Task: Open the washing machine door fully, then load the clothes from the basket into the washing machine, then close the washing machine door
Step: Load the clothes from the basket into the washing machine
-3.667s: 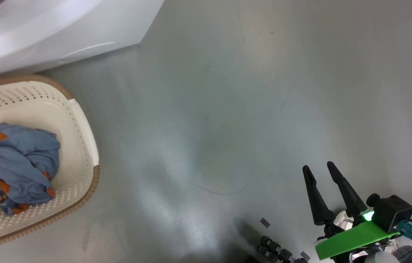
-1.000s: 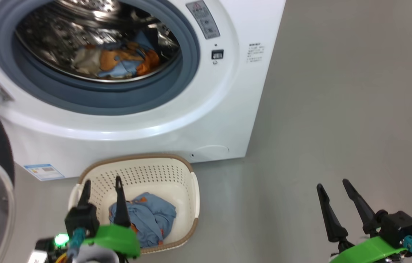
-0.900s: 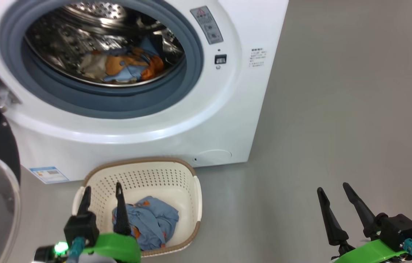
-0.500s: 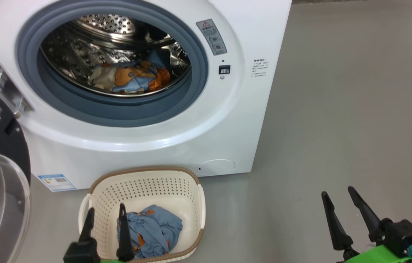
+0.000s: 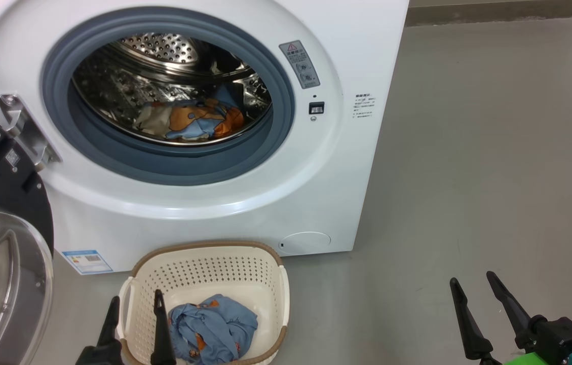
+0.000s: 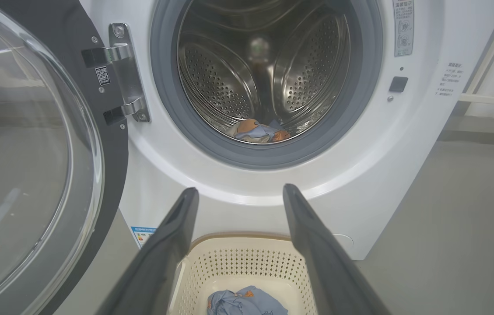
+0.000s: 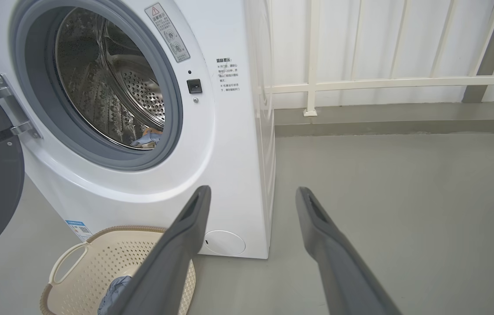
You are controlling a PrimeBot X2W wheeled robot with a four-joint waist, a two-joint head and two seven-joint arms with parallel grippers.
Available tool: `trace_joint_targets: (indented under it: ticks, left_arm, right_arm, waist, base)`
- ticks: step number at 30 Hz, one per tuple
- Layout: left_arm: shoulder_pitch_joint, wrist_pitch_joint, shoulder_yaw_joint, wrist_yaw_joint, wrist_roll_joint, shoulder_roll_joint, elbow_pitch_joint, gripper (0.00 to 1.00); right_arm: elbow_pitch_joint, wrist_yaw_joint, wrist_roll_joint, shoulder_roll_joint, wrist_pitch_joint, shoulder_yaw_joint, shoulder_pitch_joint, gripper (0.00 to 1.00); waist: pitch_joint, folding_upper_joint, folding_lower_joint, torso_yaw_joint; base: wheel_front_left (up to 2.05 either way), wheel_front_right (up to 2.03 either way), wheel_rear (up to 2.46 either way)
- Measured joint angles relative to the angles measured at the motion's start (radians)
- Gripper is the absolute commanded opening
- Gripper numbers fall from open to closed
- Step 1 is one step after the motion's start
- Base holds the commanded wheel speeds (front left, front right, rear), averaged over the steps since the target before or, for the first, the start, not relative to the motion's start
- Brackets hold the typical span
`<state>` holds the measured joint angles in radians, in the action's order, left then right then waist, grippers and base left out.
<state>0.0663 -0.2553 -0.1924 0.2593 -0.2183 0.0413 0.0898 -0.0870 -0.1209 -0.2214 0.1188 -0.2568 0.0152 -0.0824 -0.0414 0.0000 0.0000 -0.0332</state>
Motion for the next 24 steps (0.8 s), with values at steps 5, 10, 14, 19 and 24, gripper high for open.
trace_joint_targets:
  ticks: [5,10,14,19,24]
  left_arm:
    - [0.002,0.0,0.004,0.0,0.003,0.0,-0.003,1.0]
    - [0.011,0.0,0.005,0.0,0.003,0.0,-0.002,1.0]
    - [0.012,0.0,0.002,0.011,0.015,0.0,0.021,1.0]
    - [0.0,0.0,-0.022,0.006,0.007,0.001,0.081,1.0]
    - [-0.091,0.0,-0.057,-0.021,-0.008,0.0,0.181,1.0]
  right_arm:
    - [0.002,0.0,0.0,-0.001,0.0,0.0,0.0,1.0]
    - [0.005,0.0,0.0,-0.002,0.0,0.001,0.0,1.0]
    - [0.011,0.0,0.0,-0.002,0.0,0.002,0.0,1.0]
    - [0.015,0.0,-0.001,-0.003,0.0,0.003,0.003,1.0]
    - [0.023,0.0,-0.021,-0.002,0.0,0.01,0.053,1.0]
  waist:
    - [0.0,0.0,0.0,-0.005]
    - [-0.007,0.0001,0.0,-0.008]
    - [-0.024,0.0,0.0,-0.012]
    - [-0.066,0.0,0.0,-0.019]
    - [-0.134,0.0,0.0,-0.029]
  base:
    - [0.0,0.0,0.0]
    - [0.0,0.0,0.0]
    - [0.0,0.0,0.0]
    - [0.0,0.0,0.0]
    - [0.0,0.0,0.0]
